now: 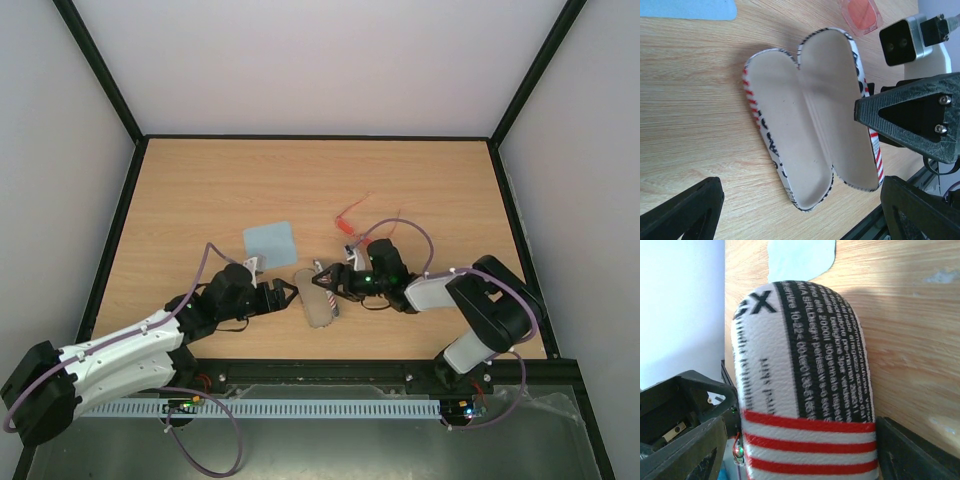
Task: Organize the sunglasses
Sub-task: Place the sunglasses case at the center of the board.
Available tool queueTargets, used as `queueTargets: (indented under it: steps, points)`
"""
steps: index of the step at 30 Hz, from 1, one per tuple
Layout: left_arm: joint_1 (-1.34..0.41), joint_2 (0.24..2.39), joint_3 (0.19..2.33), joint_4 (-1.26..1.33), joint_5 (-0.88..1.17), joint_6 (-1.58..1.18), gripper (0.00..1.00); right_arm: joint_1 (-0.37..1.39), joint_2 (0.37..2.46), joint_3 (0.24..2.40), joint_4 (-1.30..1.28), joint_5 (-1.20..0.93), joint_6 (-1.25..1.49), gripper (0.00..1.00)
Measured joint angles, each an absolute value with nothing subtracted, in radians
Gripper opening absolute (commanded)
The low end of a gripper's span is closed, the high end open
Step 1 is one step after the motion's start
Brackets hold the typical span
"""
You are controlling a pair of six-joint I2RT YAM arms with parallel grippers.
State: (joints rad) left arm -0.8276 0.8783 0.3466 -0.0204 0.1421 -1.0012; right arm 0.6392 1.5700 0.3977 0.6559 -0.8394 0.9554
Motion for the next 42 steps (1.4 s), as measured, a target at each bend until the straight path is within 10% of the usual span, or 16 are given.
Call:
queueTargets:
  steps: [15,27,42]
  points:
    - [-0.826,0.851,0.346,-0.02,0.135,-1.011,0.99,0.639,1.277,0.614,0.053,-0.535,0.707,0.89]
    - [-0.801,0.831,0.382,-0.109,0.09,-0.948,1.0,0.639,0.813,0.411,-0.265,-0.336,0.8,0.63]
    - [-0.655,0.773,0.387,-0.216,0.105,-0.912,0.99,0.743,0.759,0.264,-0.199,-0.32,1.021,0.41]
